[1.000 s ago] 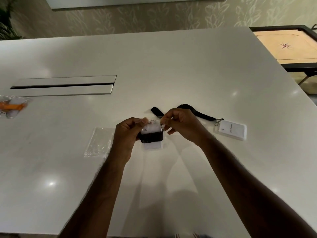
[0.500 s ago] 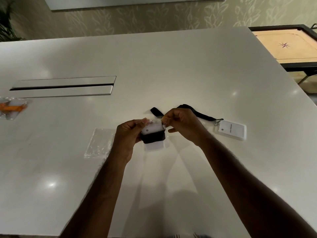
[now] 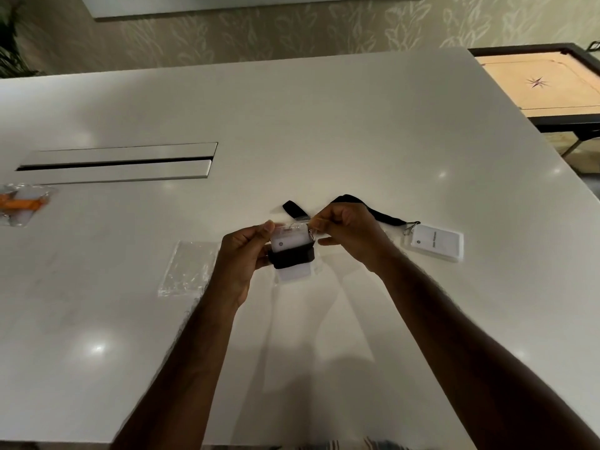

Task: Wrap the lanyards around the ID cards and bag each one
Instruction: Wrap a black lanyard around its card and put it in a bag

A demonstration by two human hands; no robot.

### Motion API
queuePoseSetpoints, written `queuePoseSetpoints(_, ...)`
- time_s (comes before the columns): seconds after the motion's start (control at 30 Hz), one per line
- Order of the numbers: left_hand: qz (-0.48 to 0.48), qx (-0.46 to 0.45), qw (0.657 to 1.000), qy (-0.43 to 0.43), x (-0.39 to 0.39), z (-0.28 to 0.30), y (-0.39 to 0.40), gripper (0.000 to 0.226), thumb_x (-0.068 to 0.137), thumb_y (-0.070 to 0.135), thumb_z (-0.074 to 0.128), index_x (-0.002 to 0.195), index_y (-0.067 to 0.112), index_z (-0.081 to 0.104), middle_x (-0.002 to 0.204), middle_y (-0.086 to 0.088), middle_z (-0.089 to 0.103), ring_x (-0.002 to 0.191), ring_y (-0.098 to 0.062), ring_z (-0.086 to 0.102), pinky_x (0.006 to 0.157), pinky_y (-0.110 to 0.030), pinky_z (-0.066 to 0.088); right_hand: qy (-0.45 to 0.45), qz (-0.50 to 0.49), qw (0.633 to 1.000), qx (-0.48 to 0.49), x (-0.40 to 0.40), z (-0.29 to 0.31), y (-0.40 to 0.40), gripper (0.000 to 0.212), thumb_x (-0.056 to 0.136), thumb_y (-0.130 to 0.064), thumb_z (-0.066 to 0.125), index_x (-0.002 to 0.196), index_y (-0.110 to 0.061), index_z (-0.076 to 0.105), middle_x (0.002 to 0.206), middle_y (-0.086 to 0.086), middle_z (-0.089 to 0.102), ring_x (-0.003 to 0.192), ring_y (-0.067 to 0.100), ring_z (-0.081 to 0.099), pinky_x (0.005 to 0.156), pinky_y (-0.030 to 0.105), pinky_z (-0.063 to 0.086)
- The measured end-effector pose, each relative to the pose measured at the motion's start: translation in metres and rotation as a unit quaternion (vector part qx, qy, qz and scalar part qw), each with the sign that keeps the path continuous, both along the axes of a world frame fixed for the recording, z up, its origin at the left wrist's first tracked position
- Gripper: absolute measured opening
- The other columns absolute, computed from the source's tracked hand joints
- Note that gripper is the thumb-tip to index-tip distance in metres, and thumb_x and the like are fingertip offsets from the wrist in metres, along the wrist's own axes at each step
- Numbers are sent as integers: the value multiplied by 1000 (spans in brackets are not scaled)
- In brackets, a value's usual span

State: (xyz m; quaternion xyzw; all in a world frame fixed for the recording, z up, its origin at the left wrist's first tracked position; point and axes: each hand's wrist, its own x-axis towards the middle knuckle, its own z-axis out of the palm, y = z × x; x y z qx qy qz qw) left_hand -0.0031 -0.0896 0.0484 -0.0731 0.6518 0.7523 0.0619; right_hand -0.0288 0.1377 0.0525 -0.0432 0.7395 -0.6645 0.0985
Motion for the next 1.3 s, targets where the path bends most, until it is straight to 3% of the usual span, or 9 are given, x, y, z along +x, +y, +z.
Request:
queuePoseSetpoints(0.13, -10, 0, 1000, 1, 2, 3, 3, 34, 90, 45, 69, 109, 19, 81, 109, -10, 80, 97, -31, 78, 74, -35, 63, 0, -2, 1000, -22, 2, -2, 5, 22, 99, -12, 73, 85, -25, 81, 88, -4, 80, 88, 8, 77, 83, 37, 67)
queuePoseSetpoints(0.27, -5, 12, 1000, 1, 2, 5, 8, 28, 91, 43, 70, 105, 22, 83, 109, -8, 80, 96, -31, 78, 73, -35, 63, 10, -4, 998, -63, 6, -4, 7, 10, 102, -11, 69, 98, -13, 78, 89, 4, 80, 86, 16, 78, 73, 29, 64)
queuePoseSetpoints(0.43, -7, 15, 1000, 4, 6, 5, 18, 24, 100, 32, 66, 111, 16, 80, 111, -10, 79, 96, -31, 78, 73, -35, 63, 2, -26, 996, -86, 9, -9, 13, 6, 101, -12, 71, 96, -11, 74, 85, 8, 79, 79, 19, 77, 69, 34, 66)
queuePoseSetpoints(0.63, -3, 4, 1000, 10, 11, 8, 28, 33, 90, 43, 71, 111, 19, 81, 111, -9, 80, 94, -30, 78, 69, -33, 62, -23, -5, 995, -92, 7, -8, 29, 6, 97, -13, 77, 97, -8, 75, 89, 10, 82, 82, 20, 79, 73, 39, 67)
queuePoseSetpoints(0.8, 15, -9, 1000, 7, 16, 5, 36, 22, 96, 35, 70, 109, 21, 82, 110, -8, 80, 93, -31, 78, 69, -33, 62, 33, -21, 999, -37, 6, -8, 33, 7, 90, -2, 81, 94, -6, 76, 87, 12, 82, 77, 13, 77, 72, 20, 57)
queuePoseSetpoints(0.93, 30, -11, 999, 10, 17, 5, 41, 19, 99, 31, 68, 107, 21, 82, 109, -8, 80, 91, -29, 78, 69, -33, 62, 36, -9, 997, -63, 7, -4, 35, 13, 91, 1, 80, 99, 2, 70, 87, 15, 79, 72, 16, 75, 70, 21, 55)
queuePoseSetpoints(1.1, 39, -5, 999, 20, 17, 7, 39, 19, 99, 31, 68, 107, 22, 82, 108, -7, 80, 89, -25, 79, 66, -30, 61, -10, 8, 998, -64, 3, -6, 29, 25, 97, -20, 78, 117, -11, 66, 94, 4, 82, 83, 17, 77, 79, 41, 60)
queuePoseSetpoints(1.2, 39, -6, 999, 28, 14, 7, 31, 22, 98, 35, 69, 110, 20, 82, 108, -9, 80, 89, -27, 79, 66, -31, 61, -16, 57, 998, -24, -1, -8, 19, 29, 94, -29, 80, 117, -19, 66, 101, -3, 82, 94, 15, 79, 84, 42, 64)
queuePoseSetpoints(1.3, 44, -6, 998, 34, 9, 8, 19, 21, 99, 36, 69, 108, 22, 82, 107, -8, 81, 90, -28, 79, 67, -31, 61, -25, 92, 995, -3, -5, -9, 4, 27, 92, -24, 83, 113, -25, 66, 100, -3, 80, 97, 14, 77, 82, 41, 66)
